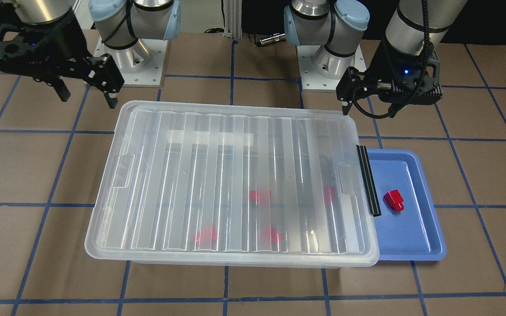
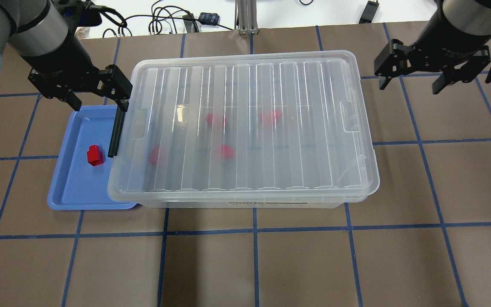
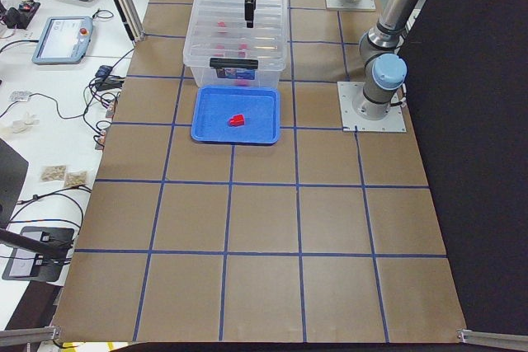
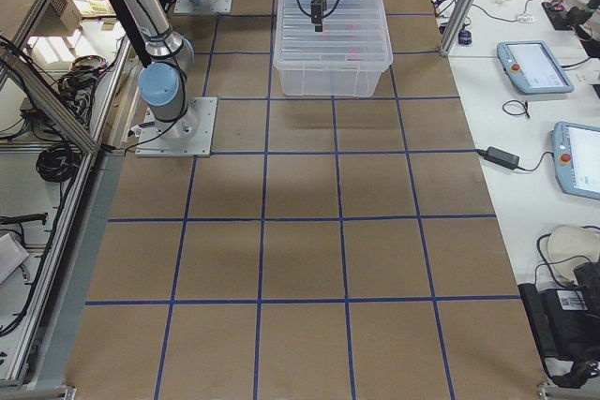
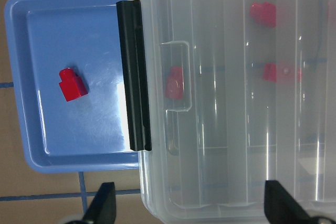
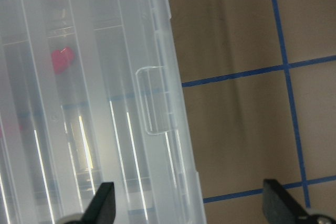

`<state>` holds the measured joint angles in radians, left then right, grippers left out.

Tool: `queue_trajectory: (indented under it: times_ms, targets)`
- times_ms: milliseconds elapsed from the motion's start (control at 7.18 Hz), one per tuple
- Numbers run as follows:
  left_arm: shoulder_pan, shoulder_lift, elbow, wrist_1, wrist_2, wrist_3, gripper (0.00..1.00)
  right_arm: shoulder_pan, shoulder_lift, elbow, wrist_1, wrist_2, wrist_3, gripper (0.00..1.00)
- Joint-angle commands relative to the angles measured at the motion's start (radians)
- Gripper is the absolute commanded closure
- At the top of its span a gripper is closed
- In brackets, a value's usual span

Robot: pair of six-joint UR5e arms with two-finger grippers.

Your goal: Place red block in blue tray from box

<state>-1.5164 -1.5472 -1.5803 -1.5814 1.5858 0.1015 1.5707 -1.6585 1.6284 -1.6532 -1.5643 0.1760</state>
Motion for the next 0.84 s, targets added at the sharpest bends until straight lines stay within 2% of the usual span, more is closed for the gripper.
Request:
queue_trajectory:
  times_ms: [0,696]
  targets:
    - [-0.001,-0.002,0.000,0.000,0.002,-0.006,0.00,0.075,0.016,-0.002,0.015,-0.013,0.054,0.00]
    - [-0.001,-0.005,0.000,0.004,0.000,-0.006,0.00,0.074,0.020,-0.030,0.029,-0.013,0.051,0.00]
